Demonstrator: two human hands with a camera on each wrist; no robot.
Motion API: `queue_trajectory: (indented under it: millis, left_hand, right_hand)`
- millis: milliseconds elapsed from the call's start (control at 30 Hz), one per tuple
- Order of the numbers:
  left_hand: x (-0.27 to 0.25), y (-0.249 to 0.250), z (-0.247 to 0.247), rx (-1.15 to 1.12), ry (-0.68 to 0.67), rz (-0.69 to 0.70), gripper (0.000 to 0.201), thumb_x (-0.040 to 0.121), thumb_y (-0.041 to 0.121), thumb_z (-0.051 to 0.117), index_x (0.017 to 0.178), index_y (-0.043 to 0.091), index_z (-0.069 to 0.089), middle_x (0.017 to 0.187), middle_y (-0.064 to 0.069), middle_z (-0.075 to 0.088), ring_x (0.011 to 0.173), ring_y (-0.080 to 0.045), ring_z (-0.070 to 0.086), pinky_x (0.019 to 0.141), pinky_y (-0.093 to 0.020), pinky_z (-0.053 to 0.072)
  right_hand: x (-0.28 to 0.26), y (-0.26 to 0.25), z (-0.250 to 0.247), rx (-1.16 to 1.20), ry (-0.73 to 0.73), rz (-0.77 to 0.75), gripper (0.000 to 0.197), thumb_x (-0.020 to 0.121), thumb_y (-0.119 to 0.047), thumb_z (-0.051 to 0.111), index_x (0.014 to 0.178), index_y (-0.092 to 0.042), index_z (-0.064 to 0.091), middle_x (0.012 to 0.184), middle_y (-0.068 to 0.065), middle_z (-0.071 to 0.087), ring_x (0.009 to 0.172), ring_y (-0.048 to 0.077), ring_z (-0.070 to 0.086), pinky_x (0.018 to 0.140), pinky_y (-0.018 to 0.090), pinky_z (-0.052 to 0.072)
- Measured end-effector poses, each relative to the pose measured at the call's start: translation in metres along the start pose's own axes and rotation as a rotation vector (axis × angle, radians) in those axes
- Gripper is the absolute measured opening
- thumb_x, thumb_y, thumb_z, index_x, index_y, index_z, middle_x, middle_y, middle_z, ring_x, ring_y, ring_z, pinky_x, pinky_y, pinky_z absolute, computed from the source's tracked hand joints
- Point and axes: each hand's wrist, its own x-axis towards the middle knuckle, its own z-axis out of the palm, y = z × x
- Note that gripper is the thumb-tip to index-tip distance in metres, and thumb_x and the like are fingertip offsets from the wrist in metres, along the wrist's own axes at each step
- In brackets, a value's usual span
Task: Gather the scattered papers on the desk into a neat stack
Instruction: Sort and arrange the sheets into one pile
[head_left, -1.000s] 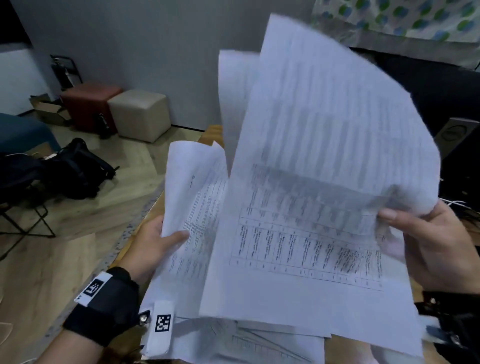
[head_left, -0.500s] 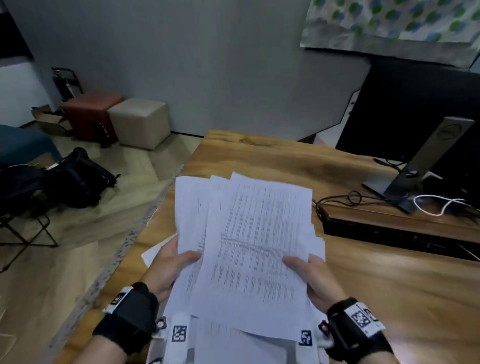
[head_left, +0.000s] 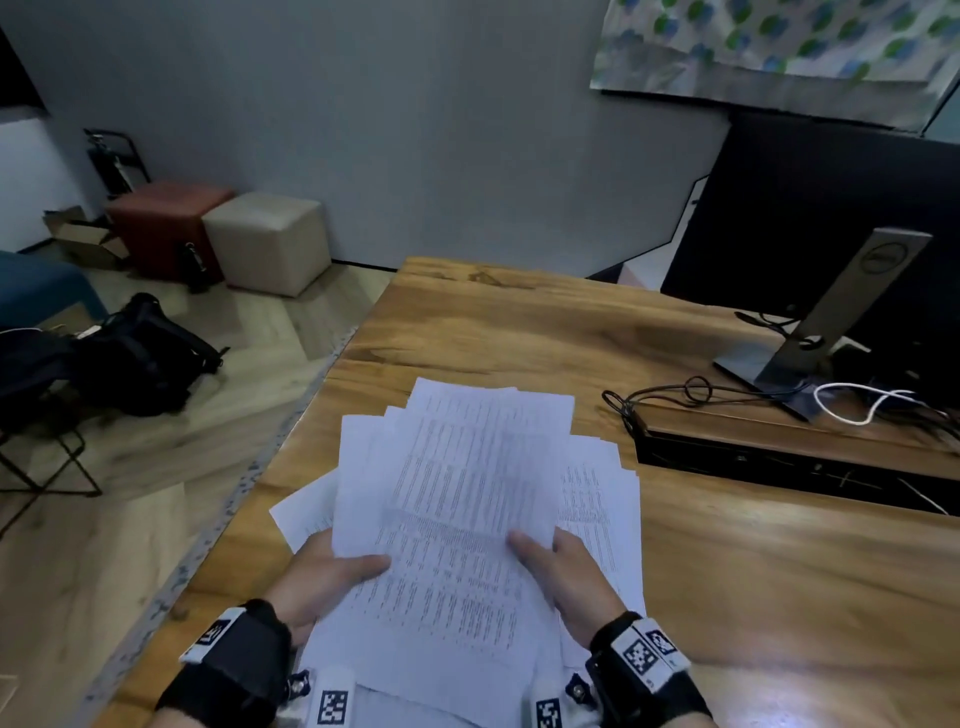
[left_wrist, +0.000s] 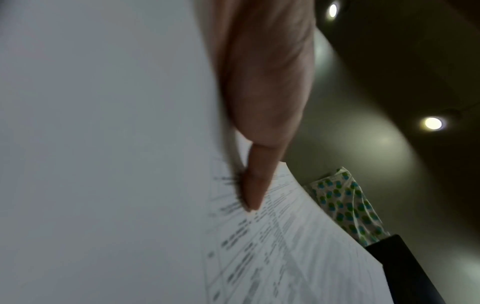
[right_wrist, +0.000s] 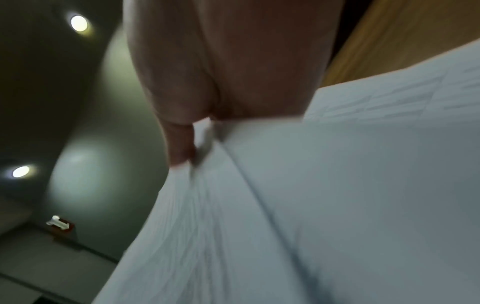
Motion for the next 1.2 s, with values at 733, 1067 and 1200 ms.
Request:
queue_trajectory:
  millis: [733,1067,1200]
  left_hand:
    - [0.022,-0.048,-0.037,-0.002,0.169,0.014,0.036,0.090,-0.004,0.063,0.125,0.002,0.061,0.121,-0.020,0.071,0.110,-0.040,0.067,0.103,-0.058,0.046]
    - [0.018,-0.037,-0.030,-0.012,0.114,0.034,0.034,0.096,-0.004,0.053,0.129,0.005,0.058,0.123,-0.016,0.071,0.112,-0.036,0.067,0.097,-0.049,0.051]
    - [0.016,-0.032,-0.027,-0.032,0.080,0.012,0.032,0.099,0.002,0.052,0.129,0.007,0.059,0.125,-0.013,0.071,0.111,-0.031,0.069,0.093,-0.044,0.053]
  right_hand:
    - [0.018,0.055,-0.066,-0.690,0.594,0.103,0.020,0.094,-0.002,0.046,0.079,-0.015,0.045,0.073,0.003,0.055,0.062,0.022,0.053,0.056,0.029,0.040]
    - [-0.071,-0.057,-0.088,-0.658,0.603,-0.330,0.029,0.100,-0.018,0.052,0.071,-0.020,0.056,0.052,-0.003,0.057,0.049,0.013,0.053,0.045,0.027,0.037]
    - [-0.082,-0.082,-0.081,-0.233,0.363,-0.349,0.023,0.099,-0.022,0.054,0.083,-0.011,0.067,0.069,-0.011,0.076,0.062,0.005,0.072,0.059,0.019,0.053]
